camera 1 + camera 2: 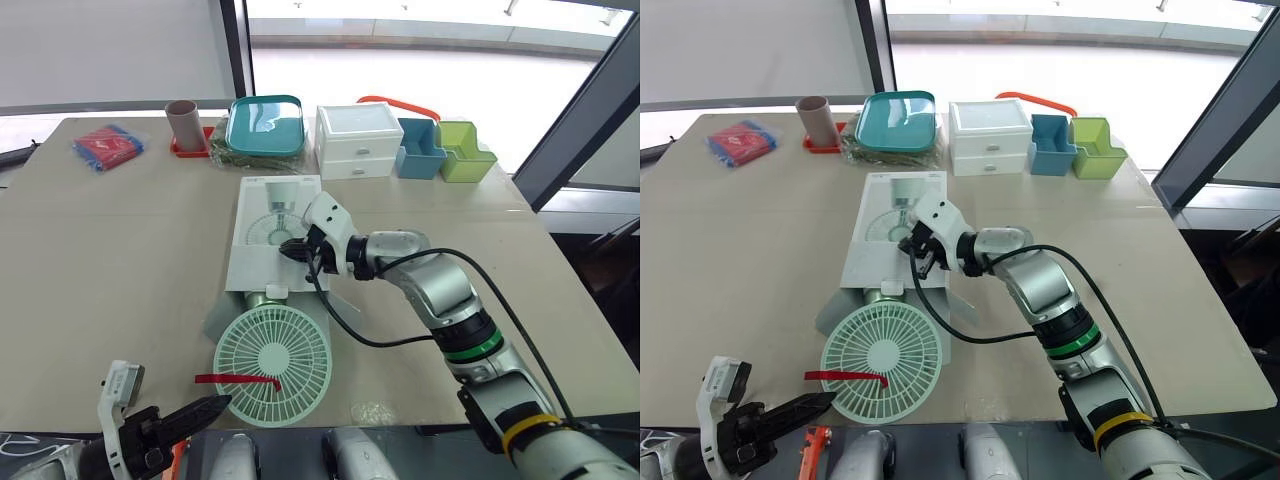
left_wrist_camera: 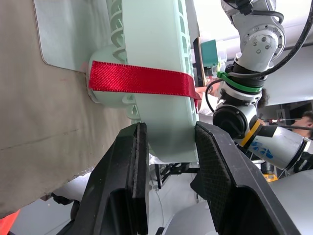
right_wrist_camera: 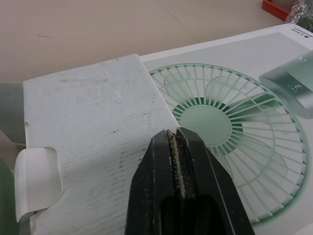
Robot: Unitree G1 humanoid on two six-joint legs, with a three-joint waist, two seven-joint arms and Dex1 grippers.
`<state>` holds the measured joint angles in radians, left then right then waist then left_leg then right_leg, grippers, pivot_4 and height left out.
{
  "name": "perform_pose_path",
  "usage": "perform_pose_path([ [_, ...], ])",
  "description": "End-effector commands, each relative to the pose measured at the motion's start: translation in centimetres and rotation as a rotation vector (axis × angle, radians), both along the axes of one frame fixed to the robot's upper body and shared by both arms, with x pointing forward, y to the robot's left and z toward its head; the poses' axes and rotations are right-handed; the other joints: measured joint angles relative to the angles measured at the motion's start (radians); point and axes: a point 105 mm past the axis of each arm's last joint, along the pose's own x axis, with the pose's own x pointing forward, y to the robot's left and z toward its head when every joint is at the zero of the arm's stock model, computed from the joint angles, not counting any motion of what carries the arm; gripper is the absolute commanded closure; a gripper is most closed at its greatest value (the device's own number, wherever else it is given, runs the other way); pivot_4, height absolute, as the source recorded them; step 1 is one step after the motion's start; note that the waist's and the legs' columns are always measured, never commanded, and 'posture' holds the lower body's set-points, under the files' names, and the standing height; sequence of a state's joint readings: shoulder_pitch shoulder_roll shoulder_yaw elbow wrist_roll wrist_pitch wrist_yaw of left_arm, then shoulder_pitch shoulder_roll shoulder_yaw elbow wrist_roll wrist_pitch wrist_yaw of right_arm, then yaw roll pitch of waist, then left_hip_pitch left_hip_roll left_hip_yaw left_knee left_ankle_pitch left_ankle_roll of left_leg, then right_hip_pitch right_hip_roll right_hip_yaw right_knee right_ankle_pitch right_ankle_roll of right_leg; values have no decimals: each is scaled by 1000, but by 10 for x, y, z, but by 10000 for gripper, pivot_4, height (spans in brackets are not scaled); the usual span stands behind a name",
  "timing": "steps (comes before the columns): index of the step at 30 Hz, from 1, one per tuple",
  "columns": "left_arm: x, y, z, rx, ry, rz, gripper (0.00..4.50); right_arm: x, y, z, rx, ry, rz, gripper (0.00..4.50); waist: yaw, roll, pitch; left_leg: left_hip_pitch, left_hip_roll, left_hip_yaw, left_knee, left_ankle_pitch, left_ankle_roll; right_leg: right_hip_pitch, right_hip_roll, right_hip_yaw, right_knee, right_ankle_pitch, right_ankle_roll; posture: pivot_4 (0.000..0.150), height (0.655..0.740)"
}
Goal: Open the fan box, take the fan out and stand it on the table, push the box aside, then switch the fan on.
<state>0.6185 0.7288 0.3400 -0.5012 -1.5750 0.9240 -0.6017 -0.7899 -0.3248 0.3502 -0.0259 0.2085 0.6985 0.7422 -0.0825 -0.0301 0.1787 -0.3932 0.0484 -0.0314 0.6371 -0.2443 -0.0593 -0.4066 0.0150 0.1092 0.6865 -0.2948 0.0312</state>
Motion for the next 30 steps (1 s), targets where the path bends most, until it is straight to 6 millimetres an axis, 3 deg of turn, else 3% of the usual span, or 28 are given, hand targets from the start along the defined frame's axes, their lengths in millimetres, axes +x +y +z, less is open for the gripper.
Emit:
perform_pose_path([
  [1, 3, 5, -11, 67, 10, 18, 27044, 5, -7, -6, -27, 2, -40, 45000, 0, 0, 0, 0, 0, 0, 0, 0, 0, 0, 0, 0, 0, 0, 0, 1500, 7400],
  [8, 10, 10, 1, 63, -61, 10, 2033, 5, -5, -5, -24, 1, -35, 45000, 1, 0, 0, 0, 0, 0, 0, 0, 0, 0, 0, 0, 0, 0, 0, 1500, 7400],
  [9, 11, 14, -1, 86, -58, 18, 823, 6, -5, -5, -23, -1, -40, 45000, 1, 0, 0, 0, 0, 0, 0, 0, 0, 0, 0, 0, 0, 0, 0, 1500, 7400],
  [21, 1, 37, 21, 234, -249, -94, 823, 9, -2, -6, -16, -4, -30, 45000, 0, 0, 0, 0, 0, 1, 0, 0, 0, -1, 0, -1, 0, 0, 0, 1500, 7400],
  [24, -9, 40, 22, 344, -348, -158, 823, 8, 1, -5, -12, -7, -13, 45000, 0, 0, 0, 0, 1, 1, 0, 0, 0, -1, 0, -1, 0, 0, 0, 1500, 7400],
  [30, -1, 53, 20, 616, -615, -87, 823, 9, 8, -5, -11, -10, 17, 45000, -6, -1, 0, 0, 2, 2, -1, 0, 0, -1, 0, -1, -1, 2, -4, 1500, 7400],
])
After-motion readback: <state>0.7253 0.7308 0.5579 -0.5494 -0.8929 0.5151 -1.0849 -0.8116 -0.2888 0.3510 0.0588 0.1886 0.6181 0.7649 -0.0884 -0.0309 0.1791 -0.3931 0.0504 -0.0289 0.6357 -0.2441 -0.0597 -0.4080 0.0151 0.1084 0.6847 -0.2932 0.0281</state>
